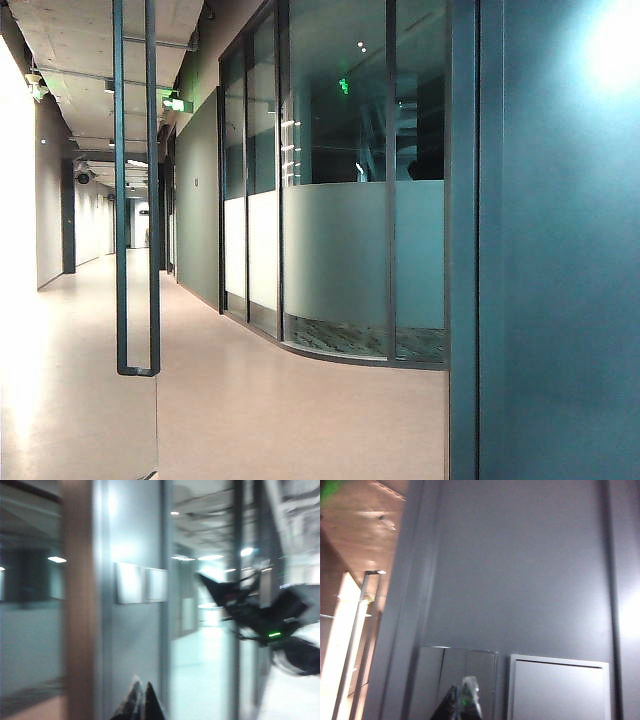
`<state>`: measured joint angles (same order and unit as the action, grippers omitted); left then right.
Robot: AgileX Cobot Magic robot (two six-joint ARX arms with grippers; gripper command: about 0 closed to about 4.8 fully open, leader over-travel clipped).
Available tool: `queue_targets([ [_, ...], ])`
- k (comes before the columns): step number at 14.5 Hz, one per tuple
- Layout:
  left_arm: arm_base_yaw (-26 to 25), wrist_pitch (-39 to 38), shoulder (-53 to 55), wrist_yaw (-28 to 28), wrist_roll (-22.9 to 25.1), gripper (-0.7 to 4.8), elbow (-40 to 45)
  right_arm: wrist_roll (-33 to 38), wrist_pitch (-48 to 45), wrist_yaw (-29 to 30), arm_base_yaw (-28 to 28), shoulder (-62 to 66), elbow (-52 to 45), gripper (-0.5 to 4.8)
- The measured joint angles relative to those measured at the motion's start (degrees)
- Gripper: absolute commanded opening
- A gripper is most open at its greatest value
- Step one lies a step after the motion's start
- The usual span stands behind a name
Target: Raise the arm to find the leftmost switch on the wall and turn on the lights.
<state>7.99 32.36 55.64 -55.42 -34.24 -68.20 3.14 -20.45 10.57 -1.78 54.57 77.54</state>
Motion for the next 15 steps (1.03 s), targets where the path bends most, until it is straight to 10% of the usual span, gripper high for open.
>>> queue_targets([
  [15, 0.2, 0.0, -0.1, 1.3, -1.6, -0.05, -0.1, 7.9, -11.9, 7.7, 11.8, 22.3, 11.8, -0.01],
])
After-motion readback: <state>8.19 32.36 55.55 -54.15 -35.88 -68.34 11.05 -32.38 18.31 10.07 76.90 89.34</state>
